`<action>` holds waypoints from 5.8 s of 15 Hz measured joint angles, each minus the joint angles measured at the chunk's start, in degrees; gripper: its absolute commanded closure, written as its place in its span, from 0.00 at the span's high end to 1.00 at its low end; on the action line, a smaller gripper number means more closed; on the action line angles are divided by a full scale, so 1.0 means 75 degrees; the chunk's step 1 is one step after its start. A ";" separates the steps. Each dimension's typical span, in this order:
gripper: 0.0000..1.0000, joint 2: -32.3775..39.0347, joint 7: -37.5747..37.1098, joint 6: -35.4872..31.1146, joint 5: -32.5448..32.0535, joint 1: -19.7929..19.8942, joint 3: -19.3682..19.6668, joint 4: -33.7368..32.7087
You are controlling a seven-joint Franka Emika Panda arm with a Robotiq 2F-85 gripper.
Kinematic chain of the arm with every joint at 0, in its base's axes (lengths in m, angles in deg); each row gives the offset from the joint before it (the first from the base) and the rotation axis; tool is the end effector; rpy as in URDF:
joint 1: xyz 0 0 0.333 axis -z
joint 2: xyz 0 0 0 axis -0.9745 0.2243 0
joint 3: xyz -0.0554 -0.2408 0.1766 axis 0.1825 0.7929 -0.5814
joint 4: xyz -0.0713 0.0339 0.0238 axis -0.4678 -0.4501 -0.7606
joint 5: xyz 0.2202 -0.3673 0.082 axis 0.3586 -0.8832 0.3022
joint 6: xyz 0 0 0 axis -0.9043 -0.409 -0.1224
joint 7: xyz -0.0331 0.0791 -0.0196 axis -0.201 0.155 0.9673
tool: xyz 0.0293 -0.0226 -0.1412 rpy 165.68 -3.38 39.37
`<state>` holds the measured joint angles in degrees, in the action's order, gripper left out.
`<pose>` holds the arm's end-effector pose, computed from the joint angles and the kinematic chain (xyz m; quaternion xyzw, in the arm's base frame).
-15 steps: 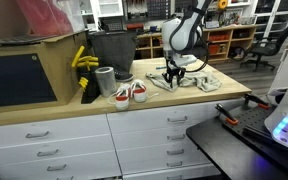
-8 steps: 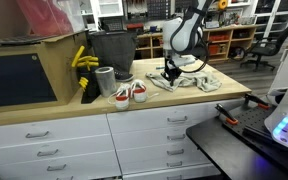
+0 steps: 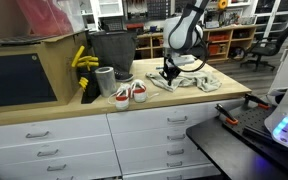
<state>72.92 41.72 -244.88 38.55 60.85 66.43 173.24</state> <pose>0.4918 0.1755 0.0983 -0.9971 0.0662 -0.0371 0.0008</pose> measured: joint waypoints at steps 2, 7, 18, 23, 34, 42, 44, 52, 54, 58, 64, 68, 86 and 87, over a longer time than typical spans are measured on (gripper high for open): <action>0.00 -0.0188 0.0623 0.0004 0.0768 0.0181 -0.0339 0.0033; 0.40 -0.0808 0.1380 0.0098 0.1586 0.0356 -0.0792 0.0227; 1.00 -0.0534 0.0566 0.0239 -0.0571 0.0215 0.0236 0.0486; 0.66 -0.0163 0.0103 0.0218 -0.0817 -0.0170 0.0412 0.0478; 0.00 0.0098 -0.0036 -0.0101 -0.0802 -0.0446 0.0542 0.0398; 0.01 0.0008 0.0081 -0.0381 -0.0703 -0.0509 0.0407 0.0405; 0.01 -0.0186 0.0356 -0.0576 -0.0583 -0.0505 0.0192 0.0450; 0.29 -0.1317 0.2226 -0.0878 0.1084 -0.0470 -0.1711 0.1169; 0.36 -0.1553 0.3015 -0.0636 0.2214 -0.0357 -0.2338 0.1308; 0.66 -0.2151 0.4124 0.0285 0.3411 -0.0164 -0.2520 0.1351; 1.00 -0.2398 0.4588 0.1007 0.2807 0.0575 -0.1330 0.1131; 1.00 -0.1507 0.3450 0.0937 0.0922 0.1230 -0.0362 0.0388; 1.00 0.2828 0.4787 0.4130 -0.0370 0.2149 0.0677 -0.5228; 1.00 0.2963 0.5127 0.4266 -0.0380 0.2294 0.0679 -0.5441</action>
<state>95.15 80.17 -212.88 35.70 78.06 71.52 132.43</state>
